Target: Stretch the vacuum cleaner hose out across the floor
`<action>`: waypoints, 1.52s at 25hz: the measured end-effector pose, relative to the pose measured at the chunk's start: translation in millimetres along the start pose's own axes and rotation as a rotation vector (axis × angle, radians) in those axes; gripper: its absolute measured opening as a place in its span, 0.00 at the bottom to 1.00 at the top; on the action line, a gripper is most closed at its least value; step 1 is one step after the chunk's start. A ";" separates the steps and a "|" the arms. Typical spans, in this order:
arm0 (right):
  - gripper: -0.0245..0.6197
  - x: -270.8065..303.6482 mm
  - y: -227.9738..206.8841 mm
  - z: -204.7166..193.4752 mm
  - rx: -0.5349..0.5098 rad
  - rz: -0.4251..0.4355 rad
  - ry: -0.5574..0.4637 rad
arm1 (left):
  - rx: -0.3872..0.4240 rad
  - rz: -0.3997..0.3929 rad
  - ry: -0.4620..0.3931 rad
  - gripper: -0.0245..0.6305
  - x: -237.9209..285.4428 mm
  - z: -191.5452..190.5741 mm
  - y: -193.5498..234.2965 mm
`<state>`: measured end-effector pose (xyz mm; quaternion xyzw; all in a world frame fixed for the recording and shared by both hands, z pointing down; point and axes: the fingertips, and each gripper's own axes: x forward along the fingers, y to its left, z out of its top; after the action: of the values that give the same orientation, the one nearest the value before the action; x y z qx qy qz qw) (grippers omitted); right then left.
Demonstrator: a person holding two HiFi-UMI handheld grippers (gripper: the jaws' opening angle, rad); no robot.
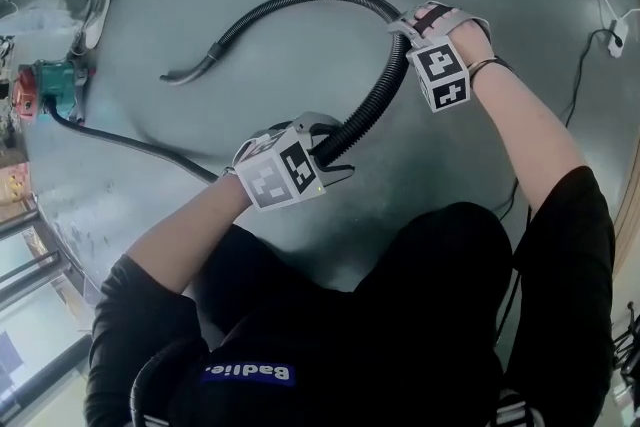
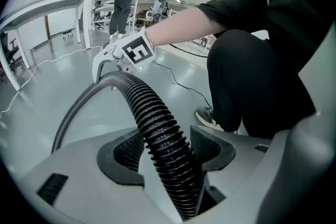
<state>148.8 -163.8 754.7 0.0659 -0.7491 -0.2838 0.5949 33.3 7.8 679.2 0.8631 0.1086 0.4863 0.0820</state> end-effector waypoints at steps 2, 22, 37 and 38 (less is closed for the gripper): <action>0.36 -12.9 -7.1 -3.5 0.041 -0.037 0.035 | -0.013 -0.017 -0.016 0.47 7.5 1.5 1.9; 0.38 -73.9 61.1 -40.0 -0.219 -0.046 0.040 | -0.094 -0.316 -0.146 0.46 61.9 115.0 -38.0; 0.33 -91.9 60.8 -174.6 0.212 -0.085 0.226 | 0.132 -0.237 -0.121 0.47 83.3 114.5 -42.6; 0.33 -102.7 68.9 -186.7 0.247 -0.095 0.275 | 0.139 -0.216 -0.133 0.47 85.5 119.4 -38.4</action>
<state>367.7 -126.5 726.2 0.2119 -0.6857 -0.2058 0.6652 174.6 63.3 678.7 0.8803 0.2285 0.4078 0.0811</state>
